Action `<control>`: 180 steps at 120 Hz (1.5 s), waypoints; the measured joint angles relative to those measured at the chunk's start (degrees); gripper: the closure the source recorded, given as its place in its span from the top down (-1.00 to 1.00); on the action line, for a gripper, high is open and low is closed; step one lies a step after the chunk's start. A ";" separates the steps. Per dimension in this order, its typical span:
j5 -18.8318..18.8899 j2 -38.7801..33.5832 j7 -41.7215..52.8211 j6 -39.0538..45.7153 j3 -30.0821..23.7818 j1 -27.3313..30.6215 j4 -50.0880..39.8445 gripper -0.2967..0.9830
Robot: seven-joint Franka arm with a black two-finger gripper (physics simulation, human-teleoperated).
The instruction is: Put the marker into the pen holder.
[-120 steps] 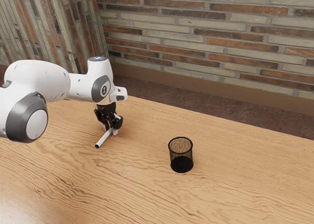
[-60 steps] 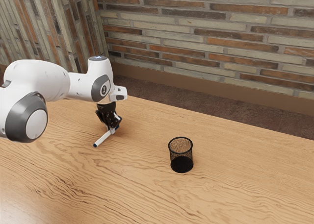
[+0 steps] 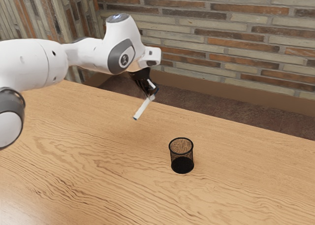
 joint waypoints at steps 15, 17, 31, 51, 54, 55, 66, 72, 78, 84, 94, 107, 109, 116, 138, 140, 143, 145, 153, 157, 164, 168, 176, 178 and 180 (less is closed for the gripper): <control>-1.39 -0.86 -0.06 2.85 -0.75 -4.34 0.34 -0.69; -1.59 -0.90 -0.08 3.28 -1.07 -4.65 0.36 -0.69; -3.54 -0.48 -0.28 6.46 -2.61 -7.29 0.38 -0.69; -5.47 1.93 -0.70 10.91 -3.06 -9.81 0.28 -0.69; -5.61 2.22 -0.77 11.43 -3.09 -9.99 0.16 -0.69; -5.65 2.31 -0.79 11.61 -3.09 -10.03 0.10 -0.69; -6.14 2.61 -0.86 13.68 -3.12 -9.96 -2.25 -0.69; -6.34 2.62 -0.84 14.58 -3.12 -9.85 -3.19 -0.69; -6.43 2.63 -0.85 15.30 -3.12 -9.79 -3.74 -0.69; -6.48 2.59 -0.89 16.00 -3.10 -9.66 -4.56 -0.69; -6.37 2.55 -0.96 17.57 -3.09 -9.54 -6.16 -0.68; -6.43 1.54 -0.84 18.85 -3.07 -9.54 -6.48 -0.67; -6.45 1.29 -0.81 18.99 -3.08 -9.57 -6.51 -0.67; -6.52 0.16 -0.73 19.38 -3.09 -9.80 -7.33 -0.67; -6.73 -2.89 -0.49 20.14 -3.07 -10.18 -12.49 -0.67; -6.74 -2.92 -0.47 20.18 -3.08 -10.21 -12.68 -0.67; -6.75 -2.91 -0.44 20.24 -3.08 -10.40 -13.01 -0.67; -6.76 -2.89 -0.43 20.27 -3.08 -10.53 -13.17 -0.67; -6.79 -2.80 -0.37 20.36 -3.07 -11.08 -13.74 -0.67; -6.84 -2.76 -0.34 20.37 -3.07 -11.31 -14.14 -0.66; -6.95 -2.78 -0.25 20.39 -3.00 -11.41 -15.05 -0.66; -7.00 -2.76 -0.20 20.40 -2.96 -11.43 -15.51 -0.66; -7.06 -2.62 -0.10 20.48 -2.94 -11.43 -16.17 -0.66; -7.08 -2.60 -0.07 20.50 -2.93 -11.44 -16.27 -0.66; -7.08 -2.57 -0.04 20.51 -2.93 -11.44 -16.42 -0.65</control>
